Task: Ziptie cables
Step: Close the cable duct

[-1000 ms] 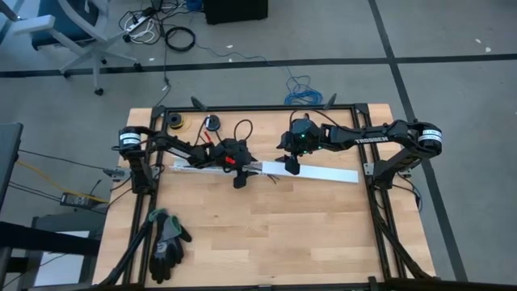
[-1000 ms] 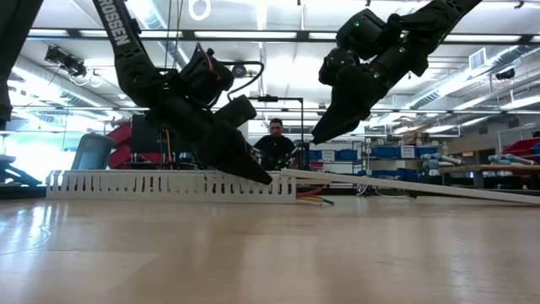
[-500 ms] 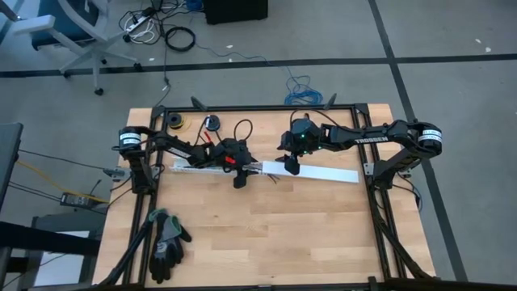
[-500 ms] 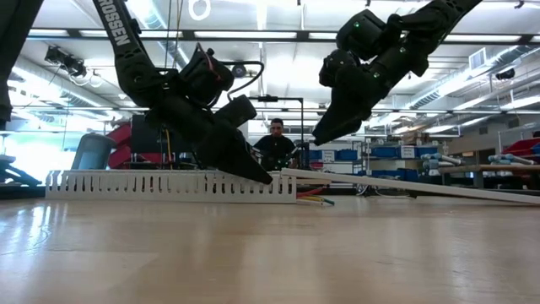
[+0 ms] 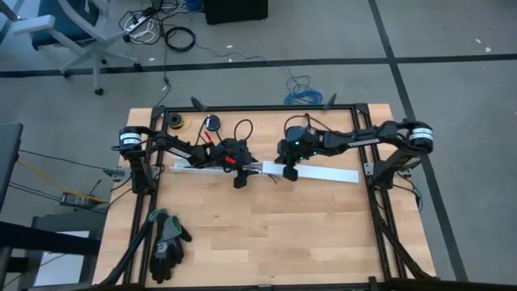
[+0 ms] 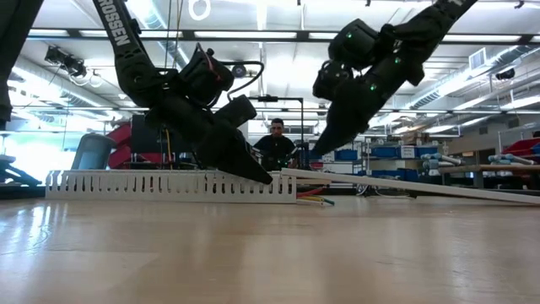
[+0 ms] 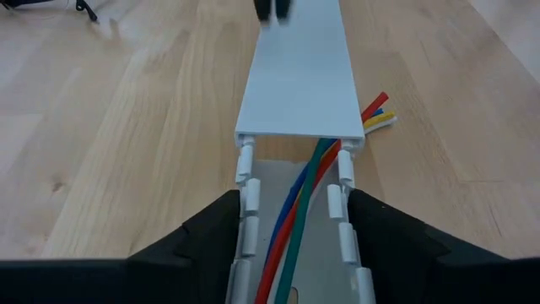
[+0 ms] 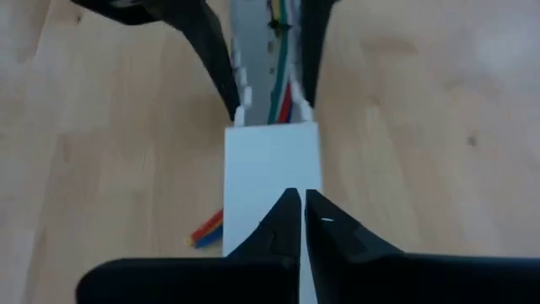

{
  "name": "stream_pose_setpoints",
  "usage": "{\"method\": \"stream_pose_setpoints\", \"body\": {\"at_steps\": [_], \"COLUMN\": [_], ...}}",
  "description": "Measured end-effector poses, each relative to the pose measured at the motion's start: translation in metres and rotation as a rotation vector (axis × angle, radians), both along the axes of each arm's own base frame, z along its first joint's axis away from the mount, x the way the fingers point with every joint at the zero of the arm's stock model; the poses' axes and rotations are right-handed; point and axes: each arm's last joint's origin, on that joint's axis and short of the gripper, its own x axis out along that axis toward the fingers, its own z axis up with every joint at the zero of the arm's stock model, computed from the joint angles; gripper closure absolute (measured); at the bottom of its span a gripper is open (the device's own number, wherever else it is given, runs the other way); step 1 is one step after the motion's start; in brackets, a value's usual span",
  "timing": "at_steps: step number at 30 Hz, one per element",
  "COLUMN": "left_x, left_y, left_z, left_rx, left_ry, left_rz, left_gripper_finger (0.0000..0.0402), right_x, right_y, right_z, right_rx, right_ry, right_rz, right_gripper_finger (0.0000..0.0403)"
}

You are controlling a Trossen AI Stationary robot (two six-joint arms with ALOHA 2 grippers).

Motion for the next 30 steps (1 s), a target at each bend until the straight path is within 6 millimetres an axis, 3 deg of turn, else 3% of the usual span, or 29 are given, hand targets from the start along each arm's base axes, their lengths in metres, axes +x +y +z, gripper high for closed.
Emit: {"method": "stream_pose_setpoints", "body": {"at_steps": [5,21,30], "left_x": [0.0,0.0,0.0], "left_y": [0.0,0.0,0.0], "left_z": [0.0,0.0,0.0], "left_rx": [-0.002,-0.002,-0.003], "left_ry": [0.0,-0.006,-0.011], "left_rz": [0.001,0.002,0.005], "left_gripper_finger": [0.0182,0.0182,0.0182], "right_x": [0.009,0.014,0.026], "right_y": [0.003,0.001,-0.001], "right_z": [-0.013,-0.009,-0.023], "right_rx": [-0.001,-0.01,0.027], "right_ry": [0.002,-0.076,-0.062], "right_rz": [0.014,0.007,0.006], "right_gripper_finger": [0.0401,0.0403,0.0403]}}
